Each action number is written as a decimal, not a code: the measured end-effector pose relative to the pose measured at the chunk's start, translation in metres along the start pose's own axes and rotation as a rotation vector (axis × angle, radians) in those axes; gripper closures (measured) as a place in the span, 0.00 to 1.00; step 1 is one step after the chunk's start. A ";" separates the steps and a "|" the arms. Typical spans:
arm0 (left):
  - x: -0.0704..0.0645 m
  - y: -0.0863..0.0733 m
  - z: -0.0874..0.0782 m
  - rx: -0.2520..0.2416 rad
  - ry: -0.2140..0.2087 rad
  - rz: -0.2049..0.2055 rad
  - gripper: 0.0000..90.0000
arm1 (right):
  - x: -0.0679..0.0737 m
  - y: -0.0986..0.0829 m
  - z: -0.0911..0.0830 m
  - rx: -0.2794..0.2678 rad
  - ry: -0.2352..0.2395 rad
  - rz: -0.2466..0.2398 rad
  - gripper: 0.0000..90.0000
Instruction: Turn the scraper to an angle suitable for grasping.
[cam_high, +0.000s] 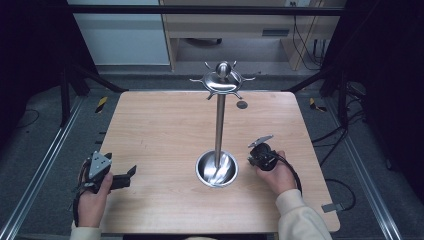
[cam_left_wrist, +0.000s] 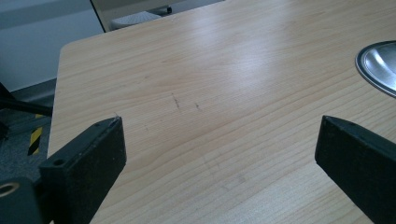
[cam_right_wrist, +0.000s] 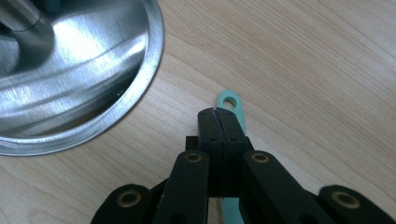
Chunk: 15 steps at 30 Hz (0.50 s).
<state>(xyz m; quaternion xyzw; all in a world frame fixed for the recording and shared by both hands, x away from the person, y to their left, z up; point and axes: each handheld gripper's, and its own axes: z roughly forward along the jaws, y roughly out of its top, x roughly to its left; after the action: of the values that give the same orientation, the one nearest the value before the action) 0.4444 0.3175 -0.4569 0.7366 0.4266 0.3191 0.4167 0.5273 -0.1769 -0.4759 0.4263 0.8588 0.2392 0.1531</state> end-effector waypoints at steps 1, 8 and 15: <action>0.000 0.000 0.000 0.000 0.000 0.000 0.02 | 0.000 0.000 0.000 -0.001 0.003 0.003 1.00; 0.000 0.000 0.000 0.000 -0.001 0.000 0.02 | -0.003 0.000 0.000 -0.005 -0.001 0.017 1.00; 0.000 0.000 0.000 0.001 0.000 0.001 0.02 | -0.012 -0.002 0.001 -0.009 -0.030 0.051 1.00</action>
<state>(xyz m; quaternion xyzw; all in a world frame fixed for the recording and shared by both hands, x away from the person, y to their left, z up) 0.4444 0.3174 -0.4570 0.7369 0.4265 0.3190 0.4164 0.5333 -0.1877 -0.4768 0.4508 0.8444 0.2403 0.1615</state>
